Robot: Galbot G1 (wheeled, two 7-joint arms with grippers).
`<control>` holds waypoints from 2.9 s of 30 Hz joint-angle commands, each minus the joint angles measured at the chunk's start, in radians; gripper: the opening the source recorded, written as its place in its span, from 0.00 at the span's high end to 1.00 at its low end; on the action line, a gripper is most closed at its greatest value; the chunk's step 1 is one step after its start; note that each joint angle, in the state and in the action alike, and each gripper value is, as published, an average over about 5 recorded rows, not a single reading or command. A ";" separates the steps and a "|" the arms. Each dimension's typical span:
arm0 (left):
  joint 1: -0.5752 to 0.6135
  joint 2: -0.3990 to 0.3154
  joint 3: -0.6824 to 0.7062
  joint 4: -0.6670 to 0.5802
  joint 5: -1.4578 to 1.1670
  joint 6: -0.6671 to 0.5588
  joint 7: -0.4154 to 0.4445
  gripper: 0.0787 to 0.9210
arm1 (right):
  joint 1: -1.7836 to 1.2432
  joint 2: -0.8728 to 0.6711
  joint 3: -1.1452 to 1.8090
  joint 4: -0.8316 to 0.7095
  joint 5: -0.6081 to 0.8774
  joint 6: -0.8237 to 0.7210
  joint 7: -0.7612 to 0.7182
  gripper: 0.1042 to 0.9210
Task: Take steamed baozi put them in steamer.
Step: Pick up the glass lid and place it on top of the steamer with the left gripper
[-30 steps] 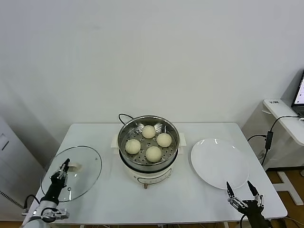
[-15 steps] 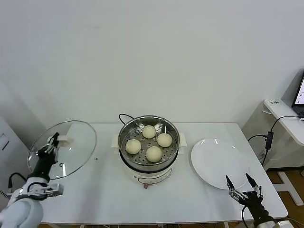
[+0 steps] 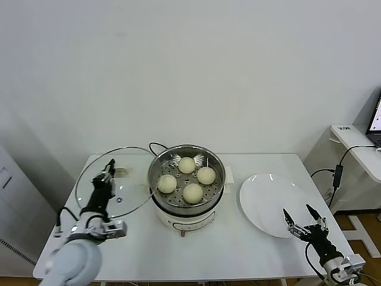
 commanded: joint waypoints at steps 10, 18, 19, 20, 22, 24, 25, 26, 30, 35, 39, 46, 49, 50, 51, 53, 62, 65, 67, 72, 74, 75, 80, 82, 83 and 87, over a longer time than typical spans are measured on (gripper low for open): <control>-0.390 -0.311 0.460 0.281 0.291 0.203 0.101 0.96 | 0.014 0.010 0.039 -0.014 -0.054 -0.030 -0.024 0.12; -0.405 -0.426 0.492 0.377 0.405 0.193 0.126 0.96 | 0.010 0.011 0.052 -0.018 -0.055 -0.028 -0.029 0.12; -0.404 -0.435 0.492 0.385 0.417 0.190 0.127 0.96 | 0.007 0.011 0.054 -0.019 -0.053 -0.027 -0.031 0.12; -0.403 -0.443 0.491 0.392 0.426 0.187 0.127 0.96 | 0.004 0.010 0.055 -0.019 -0.051 -0.026 -0.033 0.12; -0.402 -0.454 0.489 0.401 0.433 0.188 0.128 0.96 | -0.002 0.008 0.057 -0.021 -0.048 -0.024 -0.038 0.12; -0.403 -0.462 0.487 0.406 0.437 0.189 0.130 0.96 | -0.002 0.005 0.059 -0.027 -0.046 -0.021 -0.041 0.12; -0.403 -0.464 0.487 0.408 0.439 0.189 0.131 0.96 | -0.001 0.004 0.059 -0.031 -0.046 -0.020 -0.042 0.12; -0.404 -0.466 0.486 0.411 0.440 0.189 0.131 0.96 | 0.001 0.003 0.059 -0.034 -0.046 -0.018 -0.043 0.12; -0.400 -0.472 0.486 0.414 0.446 0.188 0.131 0.96 | 0.005 0.000 0.057 -0.039 -0.045 -0.017 -0.045 0.12; -0.382 -0.481 0.475 0.417 0.461 0.187 0.130 0.96 | 0.016 -0.009 0.050 -0.053 -0.044 -0.014 -0.048 0.12; -0.367 -0.479 0.469 0.415 0.470 0.183 0.128 0.96 | 0.021 -0.011 0.049 -0.057 -0.044 -0.013 -0.049 0.12; -0.359 -0.461 0.448 0.427 0.476 0.180 0.126 0.96 | 0.019 -0.003 0.047 -0.056 -0.045 -0.010 -0.052 0.12; -0.359 -0.451 0.446 0.431 0.470 0.178 0.123 0.96 | 0.017 0.003 0.046 -0.054 -0.046 -0.009 -0.054 0.12; -0.360 -0.450 0.446 0.433 0.465 0.177 0.120 0.96 | 0.017 0.005 0.046 -0.053 -0.047 -0.008 -0.054 0.12; -0.361 -0.450 0.446 0.435 0.460 0.177 0.117 0.96 | 0.017 0.006 0.046 -0.052 -0.047 -0.008 -0.054 0.12; -0.363 -0.453 0.448 0.437 0.448 0.177 0.112 0.96 | 0.016 0.007 0.046 -0.050 -0.047 -0.008 -0.054 0.12; -0.355 -0.459 0.450 0.422 0.380 0.183 0.079 0.94 | 0.013 -0.001 0.049 -0.043 -0.042 -0.004 -0.059 0.12; -0.341 -0.441 0.449 0.397 0.311 0.182 0.046 0.86 | 0.015 -0.003 0.048 -0.045 -0.041 -0.003 -0.060 0.12; -0.330 -0.424 0.449 0.368 0.258 0.181 0.017 0.79 | 0.018 -0.003 0.045 -0.046 -0.041 -0.004 -0.060 0.12; -0.302 -0.362 0.448 0.251 0.118 0.190 -0.022 0.63 | 0.036 -0.002 0.027 -0.059 -0.042 0.005 -0.060 0.12; -0.284 -0.323 0.444 0.191 0.060 0.195 -0.026 0.55 | 0.044 -0.001 0.019 -0.064 -0.040 0.007 -0.059 0.12; -0.274 -0.300 0.440 0.162 0.025 0.196 -0.029 0.52 | 0.049 -0.001 0.014 -0.066 -0.036 0.008 -0.058 0.12; -0.208 -0.214 0.405 0.054 -0.139 0.170 -0.065 0.35 | 0.068 -0.014 -0.027 -0.065 -0.002 0.006 -0.030 0.12; -0.181 -0.189 0.376 0.015 -0.213 0.135 -0.104 0.28 | 0.087 -0.018 -0.050 -0.061 0.018 0.007 -0.004 0.12; -0.170 -0.179 0.360 -0.004 -0.254 0.115 -0.128 0.24 | 0.098 -0.018 -0.059 -0.058 0.027 0.006 0.008 0.12; -0.124 -0.155 0.240 -0.058 -0.456 -0.016 -0.227 0.14 | 0.144 -0.014 -0.076 -0.038 0.029 0.001 0.064 0.12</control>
